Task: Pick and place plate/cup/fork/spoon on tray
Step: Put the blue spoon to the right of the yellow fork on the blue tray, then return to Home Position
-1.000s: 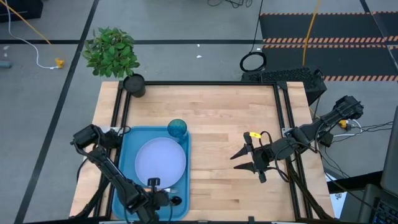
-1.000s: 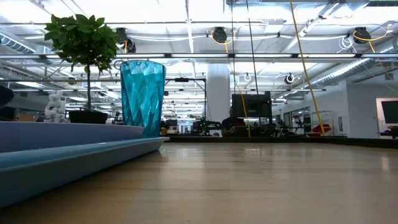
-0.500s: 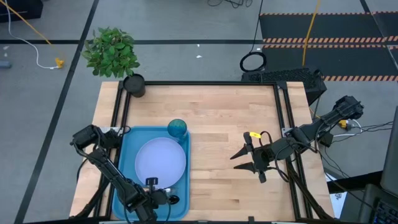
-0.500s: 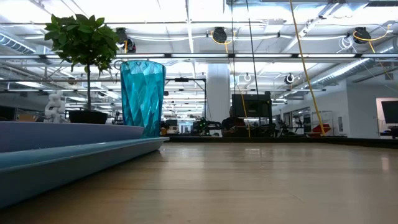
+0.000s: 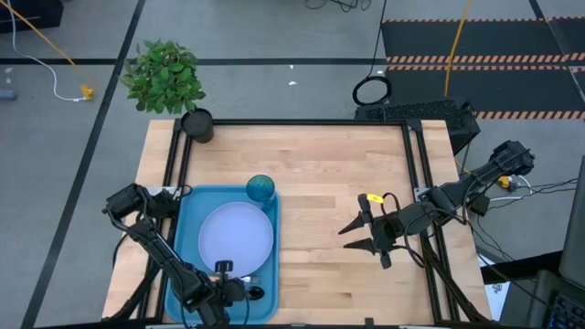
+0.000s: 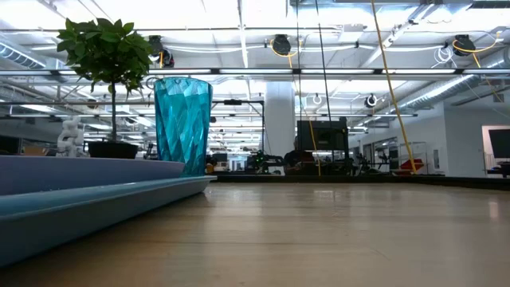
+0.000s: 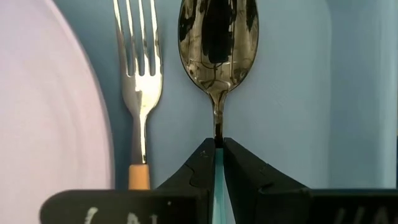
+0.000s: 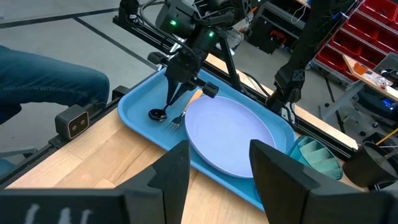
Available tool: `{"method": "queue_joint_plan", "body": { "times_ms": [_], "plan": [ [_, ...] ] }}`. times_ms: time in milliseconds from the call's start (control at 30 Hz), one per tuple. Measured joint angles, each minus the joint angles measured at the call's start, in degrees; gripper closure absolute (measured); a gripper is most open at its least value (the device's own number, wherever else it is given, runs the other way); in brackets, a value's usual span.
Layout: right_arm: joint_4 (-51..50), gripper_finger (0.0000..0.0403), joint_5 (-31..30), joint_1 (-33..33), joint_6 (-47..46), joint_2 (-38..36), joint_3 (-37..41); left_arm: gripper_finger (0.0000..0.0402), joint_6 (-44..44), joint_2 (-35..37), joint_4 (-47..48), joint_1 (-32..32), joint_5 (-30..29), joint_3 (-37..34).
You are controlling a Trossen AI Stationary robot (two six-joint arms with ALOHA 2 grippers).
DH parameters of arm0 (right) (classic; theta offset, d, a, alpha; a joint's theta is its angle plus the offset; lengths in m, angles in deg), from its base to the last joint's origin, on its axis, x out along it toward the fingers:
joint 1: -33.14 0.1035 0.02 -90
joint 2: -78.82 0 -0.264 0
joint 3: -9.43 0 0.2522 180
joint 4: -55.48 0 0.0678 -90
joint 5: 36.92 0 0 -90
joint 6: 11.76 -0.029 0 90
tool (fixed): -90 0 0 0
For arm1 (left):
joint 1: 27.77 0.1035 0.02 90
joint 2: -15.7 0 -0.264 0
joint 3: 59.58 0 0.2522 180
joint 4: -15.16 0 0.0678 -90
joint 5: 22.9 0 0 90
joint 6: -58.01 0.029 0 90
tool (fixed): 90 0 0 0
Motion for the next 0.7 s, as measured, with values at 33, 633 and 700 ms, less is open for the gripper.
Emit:
{"method": "queue_joint_plan", "body": {
  "times_ms": [33,633,700],
  "plan": [
    [0.02,0.0243,0.02,0.00,-0.04,0.00,-0.01,0.0368,0.02,0.00,0.08,0.00,0.00,0.00],
    [0.01,0.0243,0.02,0.00,-0.14,0.01,-0.01,0.0305,0.32,0.00,3.18,1.11,0.42,3.56],
    [0.01,0.0243,0.00,0.00,0.38,0.01,-0.01,0.0305,0.72,0.00,6.62,1.92,0.42,6.13]
  ]
}}
